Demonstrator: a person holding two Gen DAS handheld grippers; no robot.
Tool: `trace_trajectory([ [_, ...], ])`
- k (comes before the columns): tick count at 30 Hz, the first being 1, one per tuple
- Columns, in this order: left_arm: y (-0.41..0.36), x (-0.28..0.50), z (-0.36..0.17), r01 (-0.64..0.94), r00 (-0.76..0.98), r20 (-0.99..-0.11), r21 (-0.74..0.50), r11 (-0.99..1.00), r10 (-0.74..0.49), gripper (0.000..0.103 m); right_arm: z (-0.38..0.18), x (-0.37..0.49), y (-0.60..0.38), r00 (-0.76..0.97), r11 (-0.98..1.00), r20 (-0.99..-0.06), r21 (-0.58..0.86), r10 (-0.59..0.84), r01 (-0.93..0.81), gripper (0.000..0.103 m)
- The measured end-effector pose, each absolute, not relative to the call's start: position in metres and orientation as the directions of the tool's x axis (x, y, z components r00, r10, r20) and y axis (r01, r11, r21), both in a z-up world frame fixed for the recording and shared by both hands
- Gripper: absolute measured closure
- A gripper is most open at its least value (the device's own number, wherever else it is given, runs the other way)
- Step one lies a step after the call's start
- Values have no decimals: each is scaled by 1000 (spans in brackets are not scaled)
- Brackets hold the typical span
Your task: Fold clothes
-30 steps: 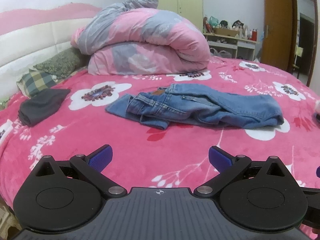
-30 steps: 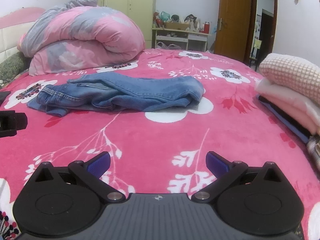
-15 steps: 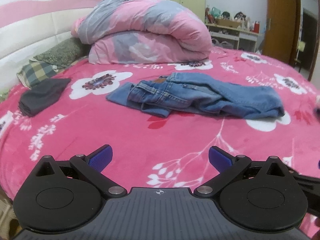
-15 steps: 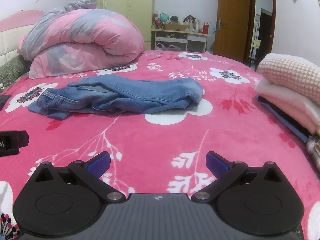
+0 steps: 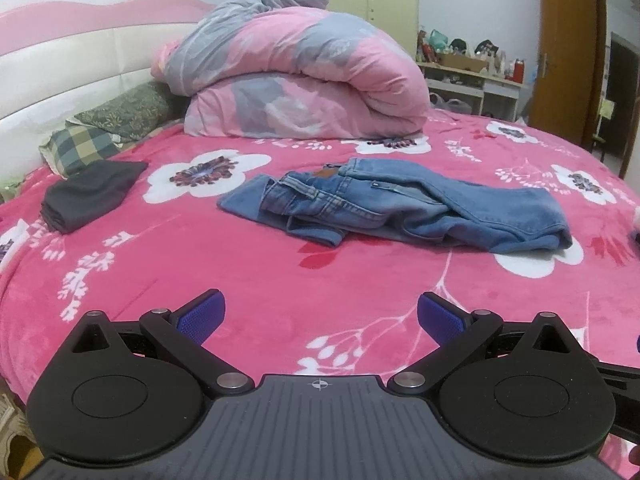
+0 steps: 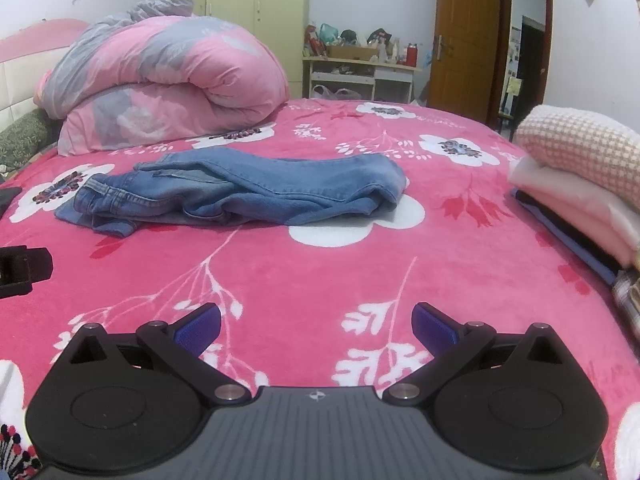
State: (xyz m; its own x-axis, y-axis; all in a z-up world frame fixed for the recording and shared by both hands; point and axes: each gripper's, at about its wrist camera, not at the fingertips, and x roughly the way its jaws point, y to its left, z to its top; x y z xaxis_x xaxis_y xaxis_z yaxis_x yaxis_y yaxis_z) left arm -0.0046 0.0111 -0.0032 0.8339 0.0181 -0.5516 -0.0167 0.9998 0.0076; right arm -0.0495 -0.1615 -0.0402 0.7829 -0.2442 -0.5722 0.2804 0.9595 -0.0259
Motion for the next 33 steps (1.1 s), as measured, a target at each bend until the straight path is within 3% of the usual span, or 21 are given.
trace_trajectory([
  [33,5,-4,-4,-12,840,-543,17,1000,19,0,-45,-49,-164,778,961,-583,-15,-234,278,0],
])
